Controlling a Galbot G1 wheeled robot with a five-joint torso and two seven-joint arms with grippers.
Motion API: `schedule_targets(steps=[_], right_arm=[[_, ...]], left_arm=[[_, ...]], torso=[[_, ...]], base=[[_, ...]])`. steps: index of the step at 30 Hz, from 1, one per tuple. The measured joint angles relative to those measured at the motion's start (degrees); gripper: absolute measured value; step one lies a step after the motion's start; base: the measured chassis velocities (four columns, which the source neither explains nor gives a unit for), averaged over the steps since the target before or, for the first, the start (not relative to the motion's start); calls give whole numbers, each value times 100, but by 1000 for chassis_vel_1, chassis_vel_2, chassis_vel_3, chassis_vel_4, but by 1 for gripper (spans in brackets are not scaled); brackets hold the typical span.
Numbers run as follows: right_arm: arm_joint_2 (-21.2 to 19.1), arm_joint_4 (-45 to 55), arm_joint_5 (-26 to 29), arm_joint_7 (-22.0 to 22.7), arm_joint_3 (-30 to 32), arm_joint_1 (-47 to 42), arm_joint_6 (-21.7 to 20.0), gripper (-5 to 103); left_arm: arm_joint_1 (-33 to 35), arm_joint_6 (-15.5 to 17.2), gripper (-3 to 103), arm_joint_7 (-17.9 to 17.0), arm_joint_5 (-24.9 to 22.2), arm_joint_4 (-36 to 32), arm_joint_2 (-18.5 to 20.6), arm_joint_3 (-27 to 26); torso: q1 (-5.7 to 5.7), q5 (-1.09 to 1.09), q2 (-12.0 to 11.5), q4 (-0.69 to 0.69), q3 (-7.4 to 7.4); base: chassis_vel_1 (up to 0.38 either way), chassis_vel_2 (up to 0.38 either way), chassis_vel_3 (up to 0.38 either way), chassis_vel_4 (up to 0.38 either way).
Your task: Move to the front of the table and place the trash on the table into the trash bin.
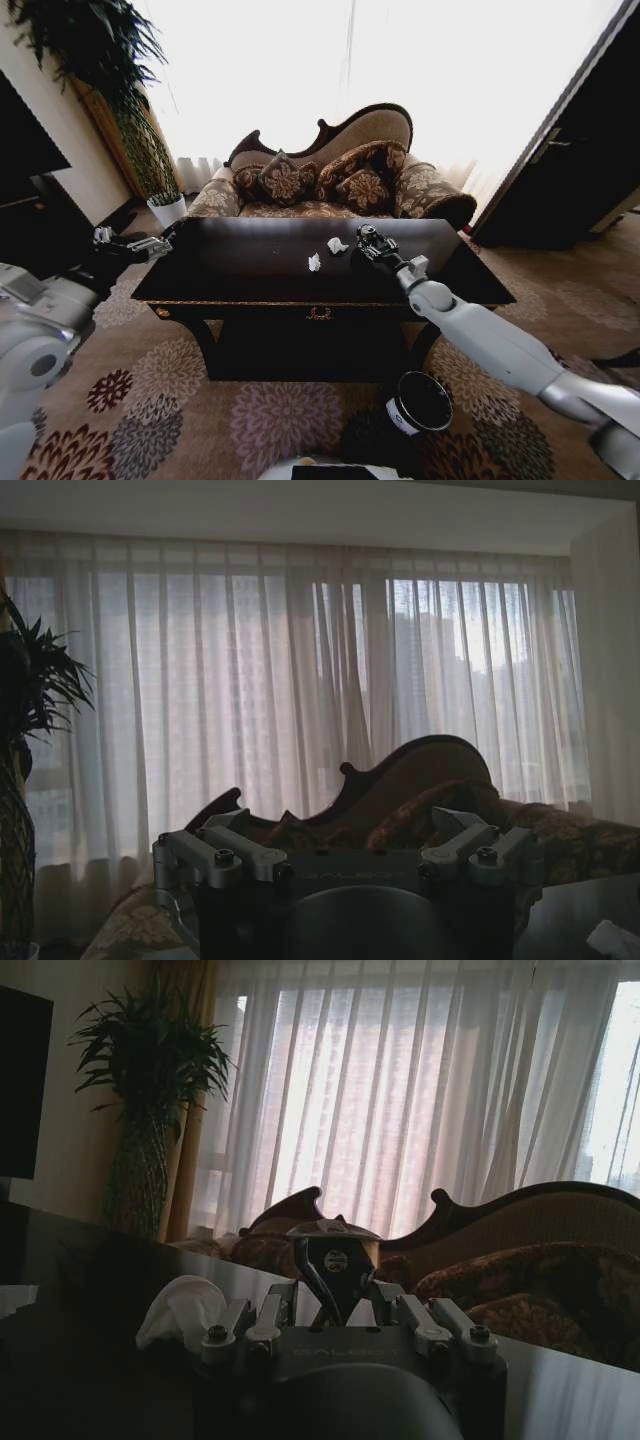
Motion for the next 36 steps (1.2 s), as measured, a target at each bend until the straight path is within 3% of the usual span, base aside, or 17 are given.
schedule_targets(steps=[11,16,22,26,32,36], right_arm=[[-250,206,-21,-44,361,-255,74,1],[-470,211,5,-102,690,-405,153,1],[-763,253,197,-150,1758,-985,208,0],[-860,254,147,-170,2635,-1726,238,0],[-1082,741,11,-349,4181,-3400,479,0],[-1114,1045,-33,-362,4382,-3673,560,0]], left_arm=[[-5,-1,100,0,7,21,2,5],[-47,-5,100,-2,24,34,-19,62],[-168,-16,100,-2,78,93,-60,241],[-291,-20,100,-3,86,142,-60,346],[-541,-25,100,-1,86,276,-37,530],[-300,-55,100,6,87,202,-138,265]], torso=[[0,-1,0,1,0],[0,0,0,0,0],[0,-2,0,0,0],[0,-1,0,2,0],[0,0,0,-6,-1],[0,1,0,-2,-1]], base=[[0,0,0,0],[0,0,0,0],[0,0,0,0],[0,0,0,0],[0,0,0,0],[0,0,0,0]])
